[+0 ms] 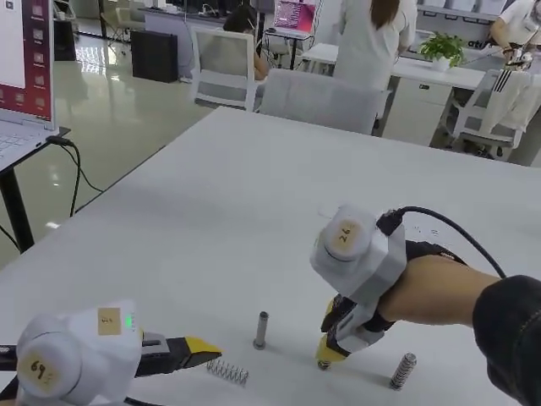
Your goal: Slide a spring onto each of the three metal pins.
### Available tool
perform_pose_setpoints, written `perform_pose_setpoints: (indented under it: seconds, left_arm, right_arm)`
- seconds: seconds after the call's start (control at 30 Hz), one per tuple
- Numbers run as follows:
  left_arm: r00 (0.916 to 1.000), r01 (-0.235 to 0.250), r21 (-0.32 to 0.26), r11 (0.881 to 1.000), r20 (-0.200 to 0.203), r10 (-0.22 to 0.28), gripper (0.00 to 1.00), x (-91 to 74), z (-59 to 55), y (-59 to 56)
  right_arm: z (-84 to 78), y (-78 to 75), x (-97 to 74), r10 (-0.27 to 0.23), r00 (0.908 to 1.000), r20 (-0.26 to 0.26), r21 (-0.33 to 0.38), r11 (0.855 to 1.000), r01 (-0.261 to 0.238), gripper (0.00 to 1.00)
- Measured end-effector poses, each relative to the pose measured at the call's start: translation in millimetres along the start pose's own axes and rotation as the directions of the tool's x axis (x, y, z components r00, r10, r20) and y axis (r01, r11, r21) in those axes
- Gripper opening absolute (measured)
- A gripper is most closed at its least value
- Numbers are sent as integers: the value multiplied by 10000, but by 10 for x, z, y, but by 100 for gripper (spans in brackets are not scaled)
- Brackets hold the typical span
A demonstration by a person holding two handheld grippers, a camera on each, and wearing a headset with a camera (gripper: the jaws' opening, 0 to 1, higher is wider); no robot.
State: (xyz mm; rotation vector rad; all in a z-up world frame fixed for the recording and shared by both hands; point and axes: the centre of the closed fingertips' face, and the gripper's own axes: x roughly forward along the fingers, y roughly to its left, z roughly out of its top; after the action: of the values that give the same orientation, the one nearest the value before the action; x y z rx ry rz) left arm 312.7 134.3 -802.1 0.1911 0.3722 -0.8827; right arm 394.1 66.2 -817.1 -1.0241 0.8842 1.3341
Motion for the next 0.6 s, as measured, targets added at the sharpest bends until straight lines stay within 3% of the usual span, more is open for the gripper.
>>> perform_pose_setpoints:
  seconds: [0.27, 0.6]
  left_arm:
    - [9999, -165, -46, 9999, 1, 165, 41, -51, -20, 39]
    - [9997, -243, -30, 9997, -26, 243, 41, -78, -22, 49]
  right_arm:
    - [199, 150, 36, 309, 9990, 318, -247, 9992, -302, 18]
    - [441, 440, 218, 848, 9940, 691, -671, 9945, -802, 15]
